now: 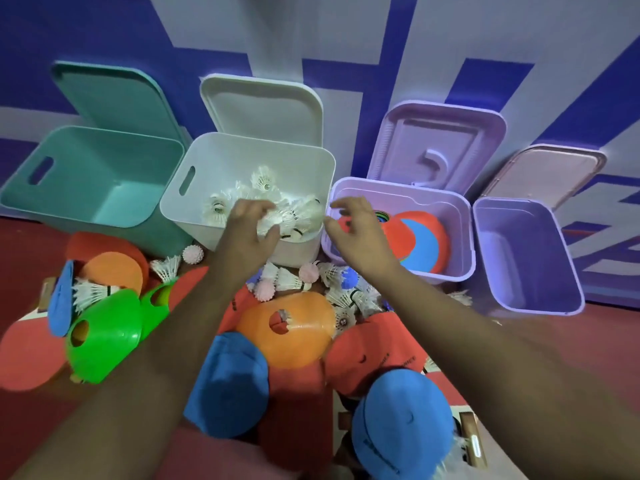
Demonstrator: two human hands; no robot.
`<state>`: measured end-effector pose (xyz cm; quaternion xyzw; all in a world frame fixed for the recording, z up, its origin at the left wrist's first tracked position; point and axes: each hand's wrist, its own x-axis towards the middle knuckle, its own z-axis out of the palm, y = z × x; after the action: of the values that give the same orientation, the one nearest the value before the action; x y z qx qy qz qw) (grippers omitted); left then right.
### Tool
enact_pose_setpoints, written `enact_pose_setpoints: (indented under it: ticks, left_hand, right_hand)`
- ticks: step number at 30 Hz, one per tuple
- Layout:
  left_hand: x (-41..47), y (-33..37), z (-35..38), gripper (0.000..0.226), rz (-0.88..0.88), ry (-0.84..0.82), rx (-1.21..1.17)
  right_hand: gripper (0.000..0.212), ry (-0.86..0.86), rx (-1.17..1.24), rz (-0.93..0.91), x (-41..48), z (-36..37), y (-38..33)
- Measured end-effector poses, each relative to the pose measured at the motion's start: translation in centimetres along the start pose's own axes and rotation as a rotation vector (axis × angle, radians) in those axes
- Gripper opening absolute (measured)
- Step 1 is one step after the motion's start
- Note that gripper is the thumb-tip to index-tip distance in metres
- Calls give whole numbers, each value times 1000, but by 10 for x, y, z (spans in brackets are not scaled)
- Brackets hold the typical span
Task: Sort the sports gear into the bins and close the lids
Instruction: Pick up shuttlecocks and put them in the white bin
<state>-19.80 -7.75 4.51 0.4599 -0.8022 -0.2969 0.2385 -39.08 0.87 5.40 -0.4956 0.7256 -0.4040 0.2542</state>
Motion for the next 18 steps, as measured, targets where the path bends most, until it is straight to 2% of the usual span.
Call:
enact_pose_setpoints:
  ticks: [4, 8, 13, 15, 18]
  left_hand:
    - [-55, 11, 31, 18, 24, -151, -73]
    - [-77, 18, 74, 26, -41, -311, -100]
    - [-71, 28, 120, 50, -110, -423, 154]
    - [-71, 27, 137, 55, -144, -540, 293]
    - [-76, 23, 153, 36, -92, -616, 431]
  right_hand:
    - [20, 1, -79, 5, -59, -26, 40]
    - [13, 1, -200, 42, -111, -36, 78]
    - [26, -5, -371, 206, -133, -38, 124]
    - [33, 1, -403, 260, -130, -40, 133]
    - [51, -62, -382, 303, -122, -37, 139]
